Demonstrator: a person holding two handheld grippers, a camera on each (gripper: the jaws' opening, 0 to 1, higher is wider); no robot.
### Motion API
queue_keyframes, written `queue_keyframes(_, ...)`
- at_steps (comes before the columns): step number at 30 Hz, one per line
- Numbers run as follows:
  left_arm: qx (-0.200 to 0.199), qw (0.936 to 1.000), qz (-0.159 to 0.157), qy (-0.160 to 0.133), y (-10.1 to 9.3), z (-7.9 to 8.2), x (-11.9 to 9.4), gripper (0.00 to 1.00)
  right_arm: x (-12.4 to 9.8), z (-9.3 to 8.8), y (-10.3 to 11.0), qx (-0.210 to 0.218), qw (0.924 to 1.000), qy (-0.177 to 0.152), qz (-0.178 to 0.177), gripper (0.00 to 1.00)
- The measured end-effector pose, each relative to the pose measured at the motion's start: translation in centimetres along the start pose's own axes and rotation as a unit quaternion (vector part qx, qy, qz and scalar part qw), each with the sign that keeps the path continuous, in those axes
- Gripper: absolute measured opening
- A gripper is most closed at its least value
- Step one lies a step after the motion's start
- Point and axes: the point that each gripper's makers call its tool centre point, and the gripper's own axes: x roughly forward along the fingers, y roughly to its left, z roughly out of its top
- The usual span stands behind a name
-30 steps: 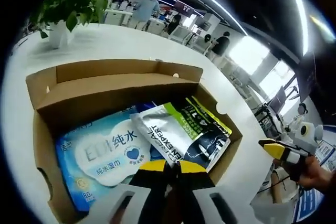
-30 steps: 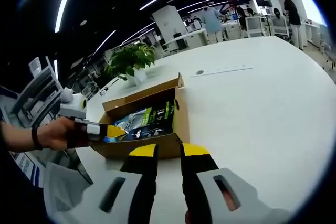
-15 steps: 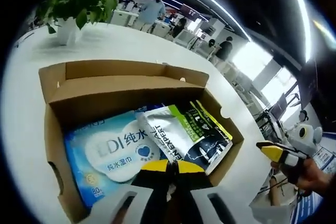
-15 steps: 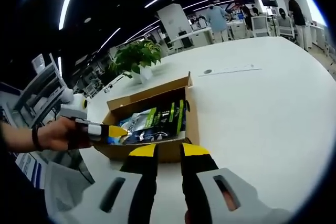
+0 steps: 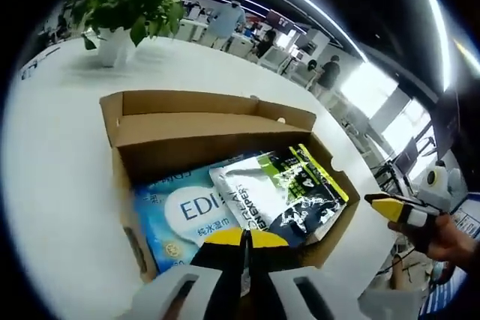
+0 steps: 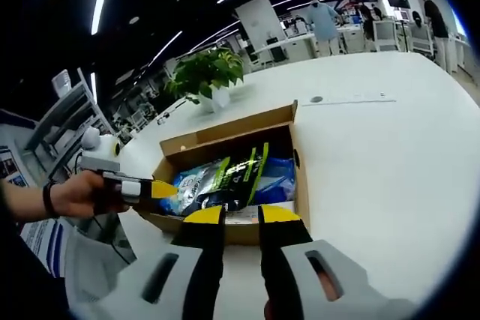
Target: Operate the shoe box by opening the lid, removing the specified soft item, and placing it in the target area until the item is outside and the box remains undamaged.
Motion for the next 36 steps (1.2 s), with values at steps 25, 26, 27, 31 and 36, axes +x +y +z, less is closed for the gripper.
queue_keyframes(25,-0.015,0.9998,-0.008,-0.004,0.0,0.1,-0.2,0.06,4.9,-0.6,-1.2,0.000,0.9977,0.065,-0.022,0.20)
queue_keyframes(26,-0.016,0.9998,-0.009,-0.002,-0.1,0.1,-0.2,0.07,5.0,-0.7,-1.3,0.001,0.9975,0.067,-0.023,0.19)
queue_keyframes(27,-0.016,0.9998,-0.010,0.001,-0.1,0.1,-0.1,0.09,5.1,-0.8,-1.4,0.002,0.9974,0.069,-0.023,0.18)
queue_keyframes(31,-0.013,0.9996,-0.014,0.019,-0.4,-0.3,0.3,0.12,5.2,-1.1,-1.6,0.001,0.9967,0.076,-0.029,0.13)
queue_keyframes(36,-0.024,0.9986,-0.021,0.043,-0.8,-0.9,1.1,0.16,5.3,-1.2,-1.7,0.003,0.9967,0.077,-0.026,0.09)
